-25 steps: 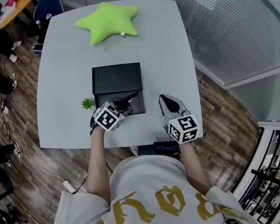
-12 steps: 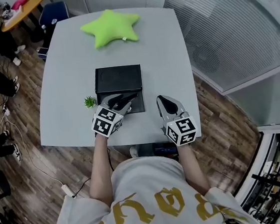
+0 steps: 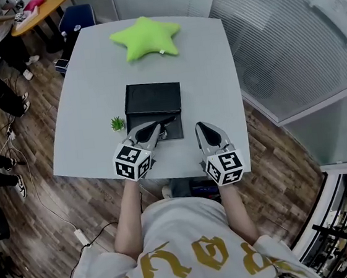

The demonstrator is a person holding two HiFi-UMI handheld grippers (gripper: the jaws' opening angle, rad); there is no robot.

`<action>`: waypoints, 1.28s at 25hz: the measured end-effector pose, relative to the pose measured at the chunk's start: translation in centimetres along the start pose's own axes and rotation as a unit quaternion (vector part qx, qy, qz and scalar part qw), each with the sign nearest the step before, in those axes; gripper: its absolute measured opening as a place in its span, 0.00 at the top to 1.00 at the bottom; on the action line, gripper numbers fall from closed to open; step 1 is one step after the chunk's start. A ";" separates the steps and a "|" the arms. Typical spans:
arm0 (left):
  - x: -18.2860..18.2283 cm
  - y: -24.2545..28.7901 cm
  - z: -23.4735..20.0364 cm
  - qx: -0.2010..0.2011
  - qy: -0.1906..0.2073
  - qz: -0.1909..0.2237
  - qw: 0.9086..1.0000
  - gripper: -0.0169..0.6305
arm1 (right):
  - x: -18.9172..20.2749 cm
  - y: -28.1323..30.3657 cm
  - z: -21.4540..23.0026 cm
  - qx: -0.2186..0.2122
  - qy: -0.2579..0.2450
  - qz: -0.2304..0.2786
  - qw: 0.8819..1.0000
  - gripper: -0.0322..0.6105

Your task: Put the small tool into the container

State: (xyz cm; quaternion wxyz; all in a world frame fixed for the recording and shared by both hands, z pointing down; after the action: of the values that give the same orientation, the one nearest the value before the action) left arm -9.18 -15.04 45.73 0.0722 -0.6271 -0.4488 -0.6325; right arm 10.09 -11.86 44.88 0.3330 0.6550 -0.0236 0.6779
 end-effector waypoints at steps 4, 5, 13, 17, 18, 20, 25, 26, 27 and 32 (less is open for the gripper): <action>0.0 -0.9 -0.2 -0.009 -0.010 0.013 1.000 0.97 | 0.1 -0.3 -0.6 -0.002 -0.002 0.001 1.000 0.91; 0.0 -1.0 -0.3 -0.011 -0.011 0.015 1.000 0.97 | 0.2 -0.3 -0.6 -0.002 -0.002 0.001 1.000 0.91; -0.1 -1.2 -0.6 -0.016 -0.017 0.014 1.000 0.97 | 0.0 -0.3 -0.7 -0.003 -0.003 0.001 1.000 0.91; 0.1 -1.1 -0.5 -0.016 -0.019 0.011 1.000 0.97 | 0.2 -0.3 -0.6 -0.004 -0.004 -0.001 1.000 0.91; 0.0 -1.1 -0.5 -0.016 -0.019 0.011 1.000 0.97 | 0.2 -0.3 -0.6 -0.004 -0.004 -0.002 1.000 0.91; -0.1 -1.0 -0.7 -0.016 -0.021 0.011 1.000 0.97 | 0.1 -0.2 -0.6 -0.004 -0.004 -0.002 1.000 0.91; 0.1 -0.7 -1.0 -0.016 -0.023 0.003 1.000 0.97 | 0.2 0.1 -0.5 -0.003 -0.003 -0.003 1.000 0.91; 0.2 -0.7 -1.1 -0.017 -0.021 0.000 1.000 0.97 | 0.3 0.1 -0.4 -0.003 -0.002 -0.004 1.000 0.91; 0.3 -0.6 -1.0 -0.019 -0.017 -0.004 1.000 0.97 | 0.4 0.1 -0.3 -0.002 -0.002 -0.004 1.000 0.91; 0.3 0.0 -0.6 -0.022 0.006 -0.020 1.000 0.97 | 0.4 0.1 0.0 0.000 0.002 -0.005 1.000 0.91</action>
State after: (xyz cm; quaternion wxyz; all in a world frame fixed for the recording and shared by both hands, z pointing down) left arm -9.73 -15.31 46.08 0.0485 -0.6153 -0.4473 -0.6473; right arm 10.10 -11.74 45.28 0.3362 0.6541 -0.0195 0.6773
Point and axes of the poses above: the fingertips, and each gripper's own axes: y forward along the fingers, z to its right, x out of its underside, the point moved 6 cm from there along -y, backward along the fingers, and after that the axes turned 9 degrees about -z, right-handed, at the moved point
